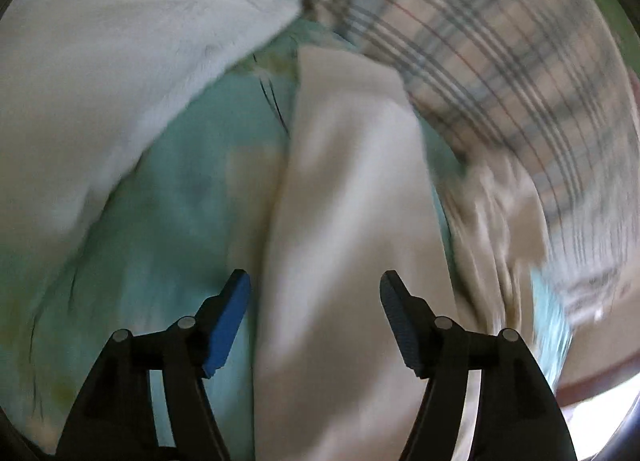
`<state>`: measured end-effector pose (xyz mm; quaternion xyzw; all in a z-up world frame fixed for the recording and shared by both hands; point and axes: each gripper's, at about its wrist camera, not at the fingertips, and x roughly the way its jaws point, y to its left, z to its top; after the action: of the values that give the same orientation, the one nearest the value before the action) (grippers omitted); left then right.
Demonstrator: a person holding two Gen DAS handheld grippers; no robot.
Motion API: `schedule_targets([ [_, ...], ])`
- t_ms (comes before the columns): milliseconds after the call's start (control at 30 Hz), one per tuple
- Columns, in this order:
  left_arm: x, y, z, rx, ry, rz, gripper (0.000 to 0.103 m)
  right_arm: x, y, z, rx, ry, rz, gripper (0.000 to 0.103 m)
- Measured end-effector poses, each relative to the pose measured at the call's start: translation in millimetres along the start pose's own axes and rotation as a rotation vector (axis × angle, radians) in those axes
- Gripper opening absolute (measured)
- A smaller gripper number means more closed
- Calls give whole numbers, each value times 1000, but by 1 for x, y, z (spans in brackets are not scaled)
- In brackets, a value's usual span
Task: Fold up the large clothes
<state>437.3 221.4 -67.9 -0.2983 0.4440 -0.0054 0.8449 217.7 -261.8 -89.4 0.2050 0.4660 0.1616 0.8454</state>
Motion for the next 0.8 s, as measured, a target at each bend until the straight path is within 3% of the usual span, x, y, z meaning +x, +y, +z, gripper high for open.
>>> schedule_targets([
  [67,23,9,30,-54,5,-16,74,2,6,-1,-14,9,7,36],
  [133,39,17,53,-123,-11,-48,86,5,10,-2,-19,15,19,36],
  [200,43,16,69,-137,-64,-60,88,7,10,-4,-14,27,28,36],
  [233,45,13,76,-129,-80,-78,83,9,9,-6,-16,36,28,36],
  [267,45,10,79,-114,-95,-103,72,14,10,-6,-22,48,21,36],
  [300,44,6,82,-91,-98,-132,34,16,11,-6,-27,54,17,36],
  [333,46,1,83,-70,-77,-163,3,18,12,-6,-31,58,14,36],
  [367,44,-3,80,-53,-69,-180,6,19,14,-5,-36,58,15,36],
  [467,21,-24,58,51,-128,-148,4,14,21,-6,-48,37,19,36],
  [600,-22,-70,4,192,-172,-155,3,0,27,-9,-53,0,30,36],
  [800,-66,-151,-111,418,-197,-192,3,-21,17,-19,-15,-45,12,36],
])
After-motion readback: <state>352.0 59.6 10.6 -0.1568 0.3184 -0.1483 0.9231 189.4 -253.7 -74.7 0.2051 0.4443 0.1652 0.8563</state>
